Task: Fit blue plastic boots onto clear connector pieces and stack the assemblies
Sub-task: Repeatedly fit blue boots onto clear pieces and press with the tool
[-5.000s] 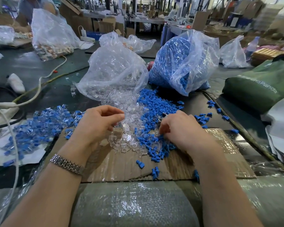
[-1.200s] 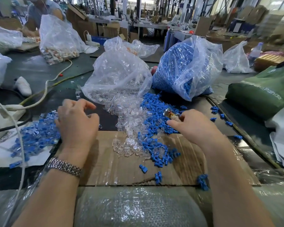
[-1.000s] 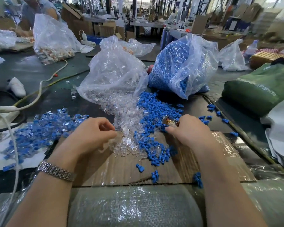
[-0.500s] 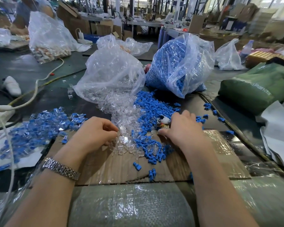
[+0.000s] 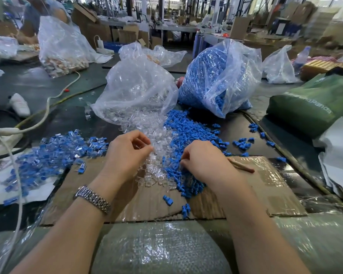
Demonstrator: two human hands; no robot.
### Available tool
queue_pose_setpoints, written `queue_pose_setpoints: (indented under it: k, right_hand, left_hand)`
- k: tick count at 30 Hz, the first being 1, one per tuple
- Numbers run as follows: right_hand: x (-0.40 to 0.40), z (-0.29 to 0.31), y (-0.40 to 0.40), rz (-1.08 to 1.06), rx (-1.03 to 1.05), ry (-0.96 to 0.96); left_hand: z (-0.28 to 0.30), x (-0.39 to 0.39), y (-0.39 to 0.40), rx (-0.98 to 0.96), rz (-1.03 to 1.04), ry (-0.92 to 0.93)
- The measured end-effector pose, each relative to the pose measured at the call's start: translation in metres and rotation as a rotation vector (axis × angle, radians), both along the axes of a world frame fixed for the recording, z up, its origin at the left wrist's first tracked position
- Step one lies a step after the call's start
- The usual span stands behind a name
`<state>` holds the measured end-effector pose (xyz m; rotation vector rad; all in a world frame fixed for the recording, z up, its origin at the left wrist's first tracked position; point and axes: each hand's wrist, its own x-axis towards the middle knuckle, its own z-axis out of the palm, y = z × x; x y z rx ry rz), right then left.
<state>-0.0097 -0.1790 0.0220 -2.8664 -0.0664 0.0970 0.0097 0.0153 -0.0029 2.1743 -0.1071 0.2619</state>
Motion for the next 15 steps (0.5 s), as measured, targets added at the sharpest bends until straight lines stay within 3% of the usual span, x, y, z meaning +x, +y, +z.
queue_pose_setpoints:
  k: [8,12,15]
  right_hand:
    - [0.000,0.002,-0.013,0.096,0.092,0.111]
    - [0.000,0.002,-0.008,0.069,0.014,0.100]
    - [0.003,-0.001,-0.003,0.026,-0.078,0.019]
  left_hand:
    - [0.005,-0.001,0.007,-0.423,-0.041,0.149]
    - [0.008,-0.002,0.007,-0.614,-0.076,0.253]
    - [0.009,-0.004,0.006,-0.643,-0.105,0.265]
